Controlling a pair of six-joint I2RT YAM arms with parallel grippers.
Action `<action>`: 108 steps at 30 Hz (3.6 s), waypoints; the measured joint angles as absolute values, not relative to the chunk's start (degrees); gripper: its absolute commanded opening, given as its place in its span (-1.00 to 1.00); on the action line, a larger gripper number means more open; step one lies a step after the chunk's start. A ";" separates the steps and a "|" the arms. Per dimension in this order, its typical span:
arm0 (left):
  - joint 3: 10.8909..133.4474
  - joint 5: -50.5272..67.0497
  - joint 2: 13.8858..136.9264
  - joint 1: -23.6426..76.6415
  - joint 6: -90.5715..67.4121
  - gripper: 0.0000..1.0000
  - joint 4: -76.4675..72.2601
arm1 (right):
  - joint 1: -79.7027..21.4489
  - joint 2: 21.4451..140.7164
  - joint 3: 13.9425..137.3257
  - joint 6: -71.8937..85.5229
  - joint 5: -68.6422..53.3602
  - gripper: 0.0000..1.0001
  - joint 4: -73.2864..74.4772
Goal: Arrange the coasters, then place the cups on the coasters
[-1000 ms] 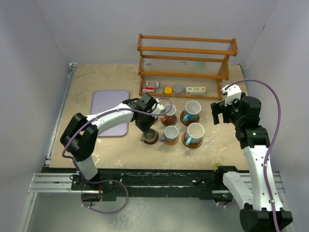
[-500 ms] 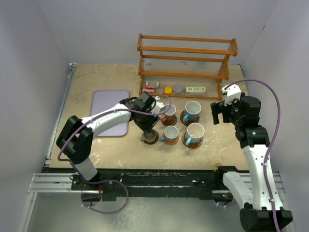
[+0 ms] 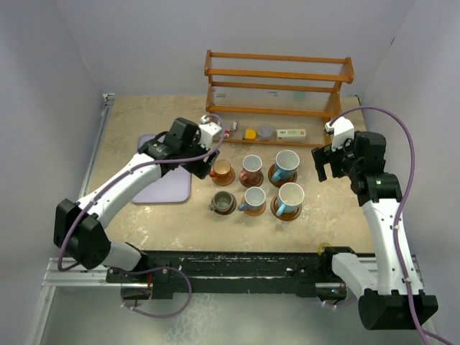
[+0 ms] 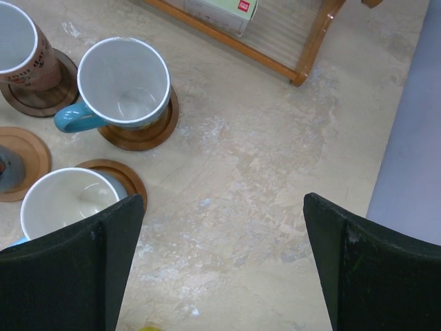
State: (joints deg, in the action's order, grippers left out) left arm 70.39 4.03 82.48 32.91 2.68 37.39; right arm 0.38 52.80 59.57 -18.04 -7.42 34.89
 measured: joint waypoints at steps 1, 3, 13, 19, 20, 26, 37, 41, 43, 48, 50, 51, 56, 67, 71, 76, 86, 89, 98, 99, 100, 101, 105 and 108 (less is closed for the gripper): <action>70.39 3.66 81.73 31.64 2.70 0.46 37.41 | 0.38 53.36 60.53 -18.24 -7.49 1.00 35.40; 70.39 2.31 80.07 29.87 2.83 0.59 37.39 | 0.38 54.46 62.06 -18.48 -7.57 1.00 35.97; 67.72 -8.36 65.47 22.46 4.56 0.87 32.82 | 0.38 59.46 69.54 -17.26 -6.61 1.00 37.76; 62.08 -12.64 57.82 12.36 4.36 0.87 27.31 | 0.38 56.38 68.88 -12.73 -3.44 1.00 35.55; 60.71 -13.15 56.36 10.92 4.12 0.87 25.96 | 0.38 55.59 68.47 -11.73 -2.85 1.00 34.94; 53.52 -15.27 50.11 6.98 4.12 0.87 16.91 | 0.38 54.68 65.08 -7.46 -0.47 1.00 31.92; 44.29 -11.84 45.93 4.25 3.42 0.87 9.45 | 0.38 53.89 57.91 -6.59 5.13 1.00 27.70; 43.22 -11.38 42.68 4.25 3.42 0.88 7.75 | 0.38 49.74 57.25 -6.57 5.56 1.00 27.42; 43.20 -10.85 41.52 4.25 3.49 0.90 7.11 | 0.38 47.68 57.25 -6.61 6.11 1.00 27.29; 43.16 -10.13 40.05 4.25 4.03 0.91 7.11 | 0.38 43.81 55.20 -7.70 6.74 1.00 26.17; 42.81 -9.28 39.18 4.25 4.25 0.91 7.35 | 0.38 43.20 54.43 -8.12 6.70 1.00 26.22; 42.44 -9.10 38.59 4.25 4.34 0.91 7.44 | 0.38 43.13 54.28 -8.16 6.68 1.00 26.15; 41.34 -8.62 36.73 4.14 5.19 0.92 8.21 | 0.38 42.98 54.17 -8.34 6.44 1.00 26.17; 41.04 -7.88 36.47 1.87 5.37 0.93 8.08 | 0.38 40.10 53.23 -8.82 6.31 1.00 25.91; 40.38 -6.90 36.40 0.38 5.30 0.93 8.19 | 0.38 40.05 53.21 -9.17 5.89 1.00 25.87; 40.38 -5.19 36.42 -0.16 5.17 0.93 8.23 | 0.38 40.03 53.08 -9.58 4.95 1.00 25.89; 40.38 -3.16 36.40 -0.40 5.17 0.93 8.27 | 0.38 39.33 53.01 -9.67 4.95 1.00 25.85; 40.38 -3.38 36.40 -0.47 5.08 0.93 8.29 | 0.38 39.27 53.01 -9.72 4.86 1.00 25.82; 40.38 -4.73 36.42 -0.64 4.62 0.93 8.49 | 0.38 38.89 52.99 -10.07 4.32 1.00 25.85; 40.38 -4.73 36.42 -0.64 4.51 0.93 8.51 | 0.38 38.83 52.99 -10.07 4.19 1.00 25.85; 40.38 -4.75 36.42 -0.64 4.43 0.93 8.54 | 0.38 38.83 52.99 -10.07 3.92 1.00 25.85; 40.38 -4.73 36.42 -0.64 4.12 0.93 8.58 | 0.38 38.83 52.99 -10.09 3.73 1.00 25.85; 40.38 -4.73 36.42 -0.64 3.86 0.93 8.62 | 0.38 38.81 52.99 -10.09 3.46 1.00 25.85; 40.38 -4.73 36.42 -0.64 3.77 0.93 8.62 | 0.38 38.81 52.99 -10.13 3.44 1.00 25.85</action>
